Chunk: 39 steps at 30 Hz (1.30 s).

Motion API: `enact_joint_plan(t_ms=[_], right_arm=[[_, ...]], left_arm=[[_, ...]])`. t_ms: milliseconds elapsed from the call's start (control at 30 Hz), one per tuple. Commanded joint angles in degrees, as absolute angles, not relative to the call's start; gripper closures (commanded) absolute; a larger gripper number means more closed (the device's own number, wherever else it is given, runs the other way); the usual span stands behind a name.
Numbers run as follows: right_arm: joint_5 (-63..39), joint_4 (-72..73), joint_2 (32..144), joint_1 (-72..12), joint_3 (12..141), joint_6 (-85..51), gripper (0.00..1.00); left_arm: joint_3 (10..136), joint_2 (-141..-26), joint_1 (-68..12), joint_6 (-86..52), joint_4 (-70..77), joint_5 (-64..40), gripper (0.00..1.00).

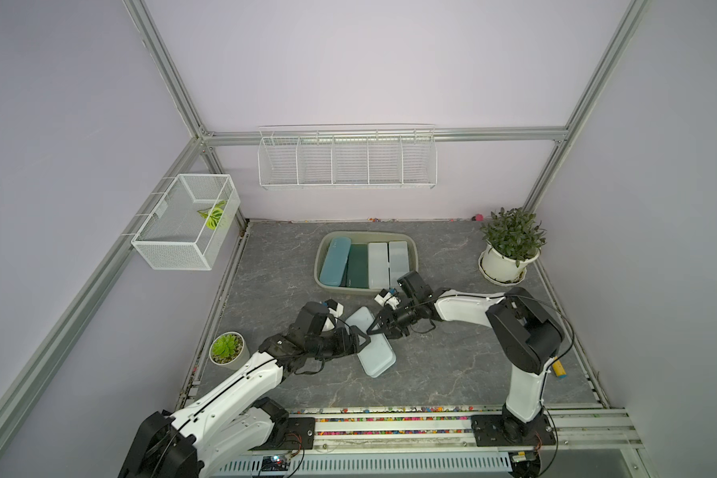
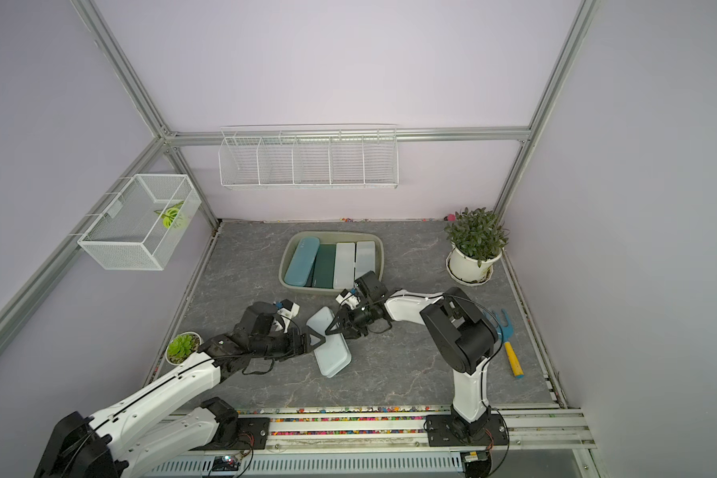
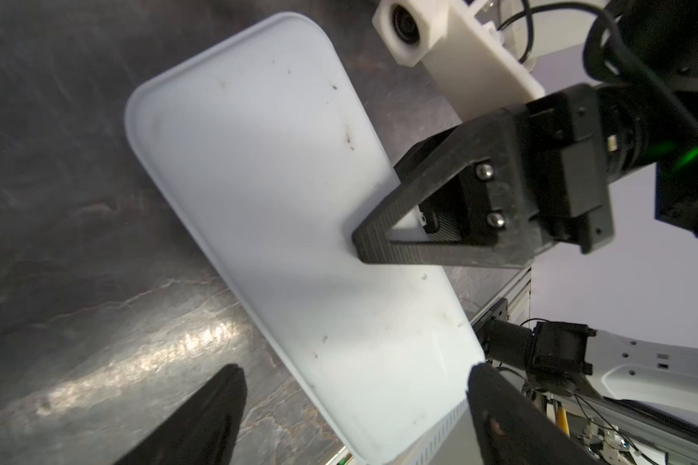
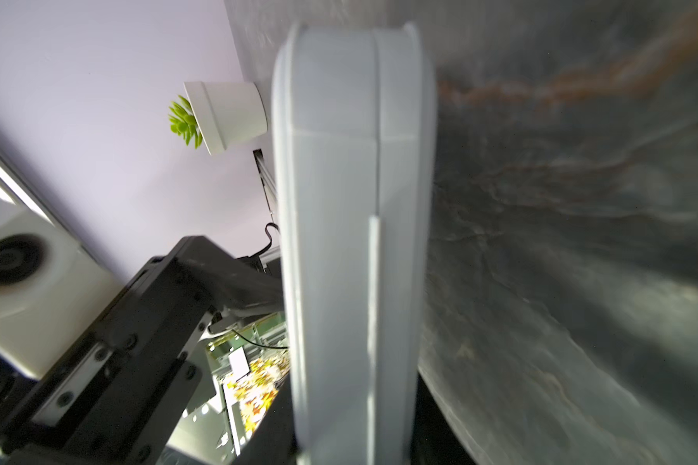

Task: Put the pencil case into the storage box
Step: Pick up the pencil case from the center of the board, then place the pencil case at the storage box.

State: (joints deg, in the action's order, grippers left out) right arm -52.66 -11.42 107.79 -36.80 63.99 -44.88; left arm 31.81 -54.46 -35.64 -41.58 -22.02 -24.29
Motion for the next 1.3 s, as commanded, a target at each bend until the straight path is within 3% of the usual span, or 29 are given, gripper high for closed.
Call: enact_joint_plan(t_ms=[0, 233, 667, 900, 1267], right_arm=[[-45.38, -30.84, 102.72, -34.72, 70.94, -34.16, 0.75], [-32.36, -39.53, 104.69, -32.03, 85.6, -33.3, 0.77], [-19.0, -47.42, 130.84, -31.11, 122.99, -40.18, 0.77], [-18.77, -49.4, 142.55, -31.33, 138.82, -45.2, 0.77], [-20.32, -48.43, 151.51, -31.73, 146.92, -49.46, 0.77]], left_arm=[[36.65, -51.22, -35.6, -39.43, -31.9, -16.54, 0.02], [44.21, -49.94, -33.74, -41.16, -37.05, -3.9, 0.01], [56.74, -52.51, -26.07, -40.72, -45.61, 7.57, 0.06], [61.91, -53.22, -20.25, -37.7, -48.58, 8.53, 0.06], [63.72, -56.72, -16.5, -34.84, -47.96, 6.79, 0.06]])
